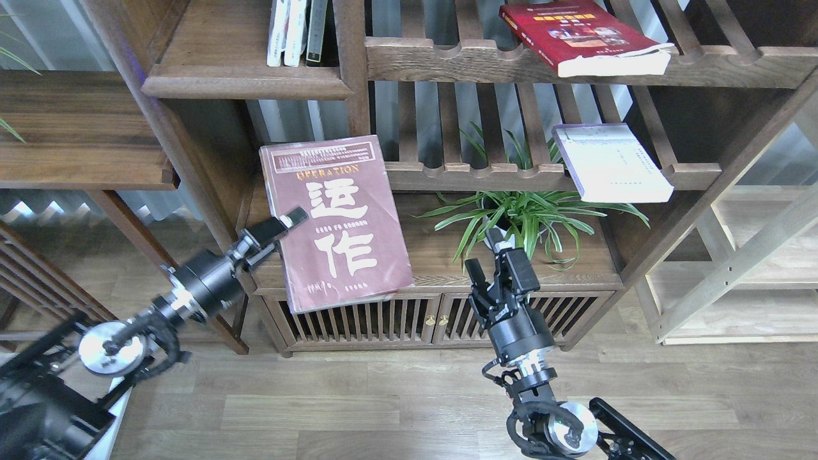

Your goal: Organize books on shelf

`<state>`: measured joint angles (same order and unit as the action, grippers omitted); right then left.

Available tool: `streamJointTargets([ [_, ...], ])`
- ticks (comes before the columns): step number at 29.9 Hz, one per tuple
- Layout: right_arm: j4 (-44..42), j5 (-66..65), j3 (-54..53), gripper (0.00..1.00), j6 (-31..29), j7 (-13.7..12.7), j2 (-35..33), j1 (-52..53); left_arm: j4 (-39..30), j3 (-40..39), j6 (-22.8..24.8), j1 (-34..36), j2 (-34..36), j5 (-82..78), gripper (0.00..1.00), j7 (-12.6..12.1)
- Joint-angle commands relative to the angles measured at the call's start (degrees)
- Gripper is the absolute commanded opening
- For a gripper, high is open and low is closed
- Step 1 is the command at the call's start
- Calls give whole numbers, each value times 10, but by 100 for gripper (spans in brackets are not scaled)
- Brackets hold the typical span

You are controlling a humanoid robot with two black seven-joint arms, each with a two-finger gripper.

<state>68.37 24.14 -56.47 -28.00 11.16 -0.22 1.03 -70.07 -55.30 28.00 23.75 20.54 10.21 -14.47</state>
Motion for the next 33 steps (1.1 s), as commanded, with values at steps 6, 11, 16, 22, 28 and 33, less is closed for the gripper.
streamJointTargets([
  [6, -6, -1, 0, 95, 0, 0, 2, 18, -145, -62, 0, -34, 74, -62, 0, -6],
  [11, -10, -1, 0, 96, 0, 0, 2, 22, -213, -114, 0, -53, 99, -109, 0, -12],
  [16, -13, -1, 0, 96, 0, 0, 2, 22, -223, -211, 0, -57, 97, -149, 0, -57],
  [22, -14, -1, 4, 97, 0, -1, 2, 22, -222, -310, 0, -57, 92, -167, 0, -84],
  [28, -22, -1, 10, 97, 0, -1, 2, 26, -219, -415, 0, -57, 83, -200, 0, -84],
  [33, -27, -1, 12, 97, 0, -1, 2, 27, -219, -459, 0, -53, 69, -225, 0, -84],
])
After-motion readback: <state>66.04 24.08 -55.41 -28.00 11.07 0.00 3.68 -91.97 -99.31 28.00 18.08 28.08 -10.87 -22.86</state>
